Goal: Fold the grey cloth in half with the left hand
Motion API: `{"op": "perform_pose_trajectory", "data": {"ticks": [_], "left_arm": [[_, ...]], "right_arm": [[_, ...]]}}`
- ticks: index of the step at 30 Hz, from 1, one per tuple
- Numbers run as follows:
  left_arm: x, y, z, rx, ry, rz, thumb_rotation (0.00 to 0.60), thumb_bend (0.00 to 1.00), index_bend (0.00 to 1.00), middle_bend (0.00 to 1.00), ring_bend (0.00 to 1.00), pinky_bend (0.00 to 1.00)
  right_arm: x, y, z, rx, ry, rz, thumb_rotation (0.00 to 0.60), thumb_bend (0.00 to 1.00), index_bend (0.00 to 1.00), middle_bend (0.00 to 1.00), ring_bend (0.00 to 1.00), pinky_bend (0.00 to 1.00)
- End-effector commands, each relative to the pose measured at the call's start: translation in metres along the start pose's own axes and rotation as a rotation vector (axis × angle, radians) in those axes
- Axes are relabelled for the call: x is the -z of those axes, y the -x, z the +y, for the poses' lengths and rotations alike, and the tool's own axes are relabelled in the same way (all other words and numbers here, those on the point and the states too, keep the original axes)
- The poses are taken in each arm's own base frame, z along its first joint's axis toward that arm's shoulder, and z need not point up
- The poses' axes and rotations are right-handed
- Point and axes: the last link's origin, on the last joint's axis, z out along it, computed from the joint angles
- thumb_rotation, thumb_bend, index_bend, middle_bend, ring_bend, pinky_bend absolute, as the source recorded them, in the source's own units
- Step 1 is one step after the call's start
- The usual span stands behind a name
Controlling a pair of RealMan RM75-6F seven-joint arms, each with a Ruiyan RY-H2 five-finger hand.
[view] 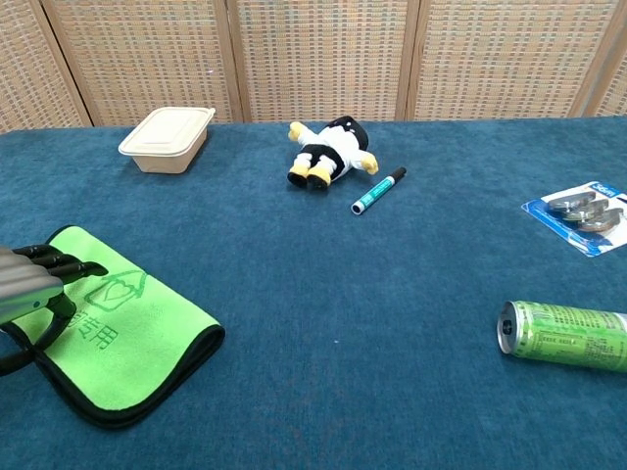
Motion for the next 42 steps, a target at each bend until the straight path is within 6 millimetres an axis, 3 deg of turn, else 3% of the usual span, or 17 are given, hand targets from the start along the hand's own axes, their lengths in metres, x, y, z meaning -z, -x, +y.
{"op": "perform_pose_trajectory", "data": {"ticks": [1,13,17,19,22,24,25,31,42], "left_arm": [[0.001,0.0,0.001,0.0,0.001,-0.001,0.6,0.56,0.62,0.0,0.0,0.0],[0.001,0.001,0.001,-0.006,-0.006,0.0,0.6,0.56,0.62,0.0,0.0,0.0],[0.0,0.002,0.001,-0.008,-0.008,-0.002,0.6,0.56,0.57,0.0,0.0,0.0],[0.0,0.003,0.0,-0.009,-0.009,-0.005,0.6,0.56,0.5,0.0,0.0,0.0],[0.001,0.004,0.0,-0.005,-0.005,-0.01,0.6,0.56,0.16,0.0,0.0,0.0],[0.001,0.004,-0.001,0.0,0.003,-0.014,0.6,0.53,0.02,0.0,0.0,0.0],[0.002,0.003,-0.001,0.004,0.007,-0.013,0.6,0.48,0.0,0.0,0.0,0.0],[0.007,-0.005,-0.01,0.051,0.007,0.035,0.6,0.37,0.0,0.0,0.0,0.0],[0.004,-0.018,-0.038,0.16,-0.049,0.132,0.6,0.37,0.0,0.0,0.0,0.0]], "right_arm": [[0.0,0.0,0.0,-0.001,-0.001,0.0,0.6,0.0,0.0,0.0,0.0,0.0],[0.001,-0.001,-0.001,-0.003,-0.003,0.001,0.6,0.0,0.0,0.0,0.0,0.0],[0.001,0.0,-0.001,-0.004,-0.004,0.0,0.6,0.0,0.0,0.0,0.0,0.0],[0.001,0.0,-0.001,-0.003,-0.004,0.0,0.6,0.0,0.0,0.0,0.0,0.0],[0.001,0.0,-0.001,-0.003,-0.003,0.001,0.6,0.0,0.0,0.0,0.0,0.0],[0.001,0.0,-0.001,-0.002,-0.004,0.0,0.6,0.0,0.0,0.0,0.0,0.0],[0.001,0.0,-0.001,-0.003,-0.004,0.0,0.6,0.0,0.0,0.0,0.0,0.0],[0.001,0.0,-0.001,-0.001,-0.005,0.002,0.6,0.0,0.0,0.0,0.0,0.0],[0.002,0.0,-0.001,0.001,-0.008,0.002,0.6,0.0,0.0,0.0,0.0,0.0]]}}
